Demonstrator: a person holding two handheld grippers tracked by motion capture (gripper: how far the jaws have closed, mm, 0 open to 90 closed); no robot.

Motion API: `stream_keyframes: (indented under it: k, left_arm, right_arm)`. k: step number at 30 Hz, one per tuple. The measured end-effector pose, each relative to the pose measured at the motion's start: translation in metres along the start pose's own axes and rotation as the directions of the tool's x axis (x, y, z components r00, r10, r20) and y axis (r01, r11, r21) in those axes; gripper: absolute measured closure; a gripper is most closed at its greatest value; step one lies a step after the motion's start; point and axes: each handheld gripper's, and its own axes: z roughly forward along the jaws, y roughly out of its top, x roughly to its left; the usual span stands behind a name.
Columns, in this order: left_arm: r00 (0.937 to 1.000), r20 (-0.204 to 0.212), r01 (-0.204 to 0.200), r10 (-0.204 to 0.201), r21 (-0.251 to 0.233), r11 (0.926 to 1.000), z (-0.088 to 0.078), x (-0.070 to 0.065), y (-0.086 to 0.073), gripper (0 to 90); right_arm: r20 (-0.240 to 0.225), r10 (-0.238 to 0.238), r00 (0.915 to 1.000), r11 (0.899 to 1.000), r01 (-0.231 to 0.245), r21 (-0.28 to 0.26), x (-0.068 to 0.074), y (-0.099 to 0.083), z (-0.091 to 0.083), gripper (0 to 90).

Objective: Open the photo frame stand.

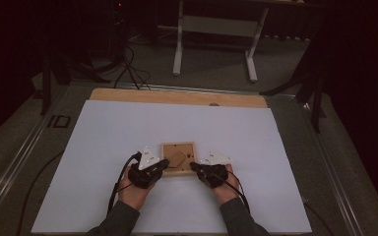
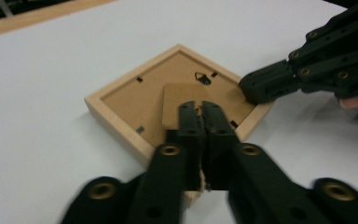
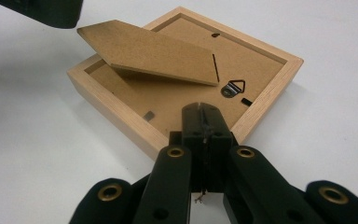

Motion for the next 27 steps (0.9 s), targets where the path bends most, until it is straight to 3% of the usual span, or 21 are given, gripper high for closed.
stream_keyframes:
  k: [16, 22, 27]
  left_arm:
    - [0.9999, -0.001, -0.014, 0.014, 0.046, 0.9989, 0.001, -0.004, -0.01, 89.7]
    - [0.9993, -0.002, -0.037, 0.037, 0.073, 0.9967, 0.006, -0.008, -0.012, 89.6]
    - [0.9996, -0.013, -0.025, 0.026, 0.079, 0.9966, 0.008, -0.006, -0.013, 89.1]
  right_arm:
    - [0.0, -0.005, 1.0, 1.0, 0.005, 0.003, 0.0, 0.0, 0.0, 89.6]
    - [0.0, -0.007, 1.0, 1.0, 0.007, 0.003, 0.0, 0.0, 0.0, 89.6]
    - [-0.001, -0.008, 1.0, 1.0, 0.008, 0.003, 0.0, 0.0, 0.0, 89.5]
